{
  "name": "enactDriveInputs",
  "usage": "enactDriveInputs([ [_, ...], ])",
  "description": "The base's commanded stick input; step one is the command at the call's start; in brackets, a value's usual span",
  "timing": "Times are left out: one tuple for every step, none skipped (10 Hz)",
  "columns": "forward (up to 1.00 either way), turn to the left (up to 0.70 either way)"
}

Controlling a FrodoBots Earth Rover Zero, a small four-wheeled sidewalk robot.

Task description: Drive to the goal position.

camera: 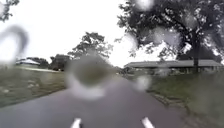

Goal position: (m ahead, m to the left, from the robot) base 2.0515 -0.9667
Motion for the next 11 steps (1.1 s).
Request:
enactDriveInputs([
  [0.70, 0.00],
  [0.70, 0.00],
  [0.70, 0.00],
  [0.70, 0.00],
  [0.70, 0.00],
  [0.70, 0.00],
  [0.70, 0.00],
  [0.70, 0.00],
  [0.70, 0.00],
  [0.70, 0.00],
  [0.70, 0.00],
])
